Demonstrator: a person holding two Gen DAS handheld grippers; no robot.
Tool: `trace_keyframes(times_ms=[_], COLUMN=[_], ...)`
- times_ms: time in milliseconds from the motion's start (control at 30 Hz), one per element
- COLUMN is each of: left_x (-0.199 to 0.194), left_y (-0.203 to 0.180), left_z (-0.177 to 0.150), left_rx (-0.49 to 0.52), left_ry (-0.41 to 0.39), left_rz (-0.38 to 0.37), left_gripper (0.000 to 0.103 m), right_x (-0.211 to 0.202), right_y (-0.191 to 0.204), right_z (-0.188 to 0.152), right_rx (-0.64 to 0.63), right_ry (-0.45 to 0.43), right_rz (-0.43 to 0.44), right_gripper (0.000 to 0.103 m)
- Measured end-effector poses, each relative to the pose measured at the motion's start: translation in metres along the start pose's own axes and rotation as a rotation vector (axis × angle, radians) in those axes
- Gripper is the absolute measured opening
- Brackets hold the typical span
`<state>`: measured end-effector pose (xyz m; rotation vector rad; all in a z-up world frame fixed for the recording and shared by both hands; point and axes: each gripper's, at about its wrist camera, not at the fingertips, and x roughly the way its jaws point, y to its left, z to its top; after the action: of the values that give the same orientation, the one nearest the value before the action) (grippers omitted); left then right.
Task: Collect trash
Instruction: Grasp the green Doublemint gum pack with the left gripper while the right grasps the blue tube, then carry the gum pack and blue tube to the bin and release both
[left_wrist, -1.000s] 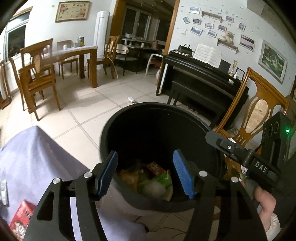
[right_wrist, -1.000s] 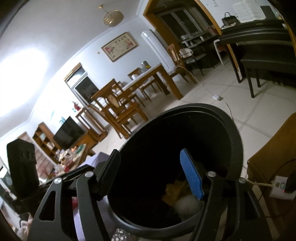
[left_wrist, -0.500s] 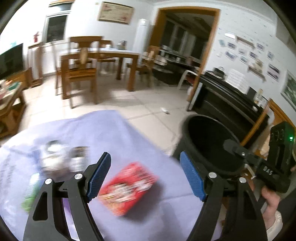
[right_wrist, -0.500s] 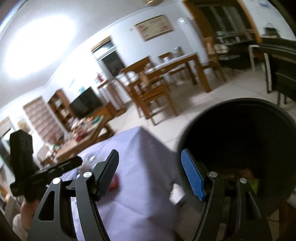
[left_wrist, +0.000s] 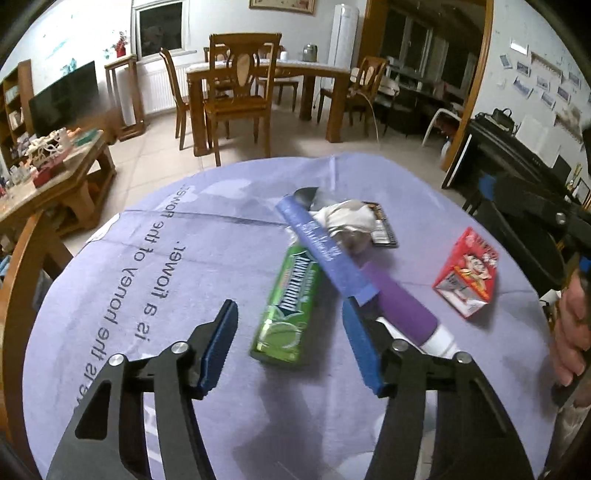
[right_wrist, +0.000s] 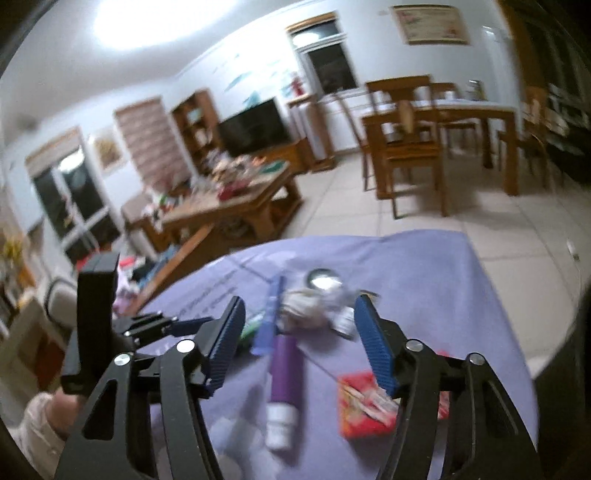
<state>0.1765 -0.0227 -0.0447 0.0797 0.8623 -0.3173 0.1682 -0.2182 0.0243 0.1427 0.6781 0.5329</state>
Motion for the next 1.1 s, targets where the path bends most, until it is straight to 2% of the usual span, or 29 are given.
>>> trace_keyframes(times_ms=[67,200,400,433,500,600,700,833,967,1100], left_x=[0.008,0.017,0.019,0.019,0.02,0.02,0.02,0.017,0.004,-0.01], left_y=[0.003,0.007,0.011,0.013,0.015,0.016,0.02,0.028,0.026,0.014], left_z=[0.005,0.002,-0.003,-0.003,-0.003,-0.005,-0.005,-0.007,-0.005,-0.004], left_rx=[-0.001,0.001,-0.014,-0.018,-0.018,-0.017,-0.03,-0.069,-0.075,-0.065], left_ry=[0.01,0.021,0.021,0.02,0.016,0.011,0.006,-0.016,-0.065,-0.106], left_rz=[-0.002,-0.03,-0.061,-0.067,-0.071,-0.071,-0.078,-0.109,-0.124,-0.14], left_gripper=[0.045,0.036,0.035,0.035,0.035,0.034,0.032,0.031,0.031,0.031], right_x=[0.024,0.072,0.14,0.149,0.155,0.153,0.136,0.094,0.043,-0.007], right_y=[0.017,0.045,0.048,0.048,0.04,0.032,0.024,0.012,0.011,0.003], right_z=[0.01,0.021,0.023,0.023,0.016,0.016,0.019,0.021,0.019,0.01], right_rx=[-0.038,-0.125,-0.194,-0.205,-0.211,-0.181,-0.129,-0.018,0.019,0.008], right_ry=[0.05,0.144,0.304,0.324,0.333,0.312,0.25,0.129,0.034,-0.037], right_rz=[-0.001,-0.029,-0.093,-0.104,-0.122,-0.08,-0.038,0.062,0.102,0.077], right_gripper=[0.052,0.049,0.049,0.046,0.024,0.009,0.008,0.008,0.008,0.008])
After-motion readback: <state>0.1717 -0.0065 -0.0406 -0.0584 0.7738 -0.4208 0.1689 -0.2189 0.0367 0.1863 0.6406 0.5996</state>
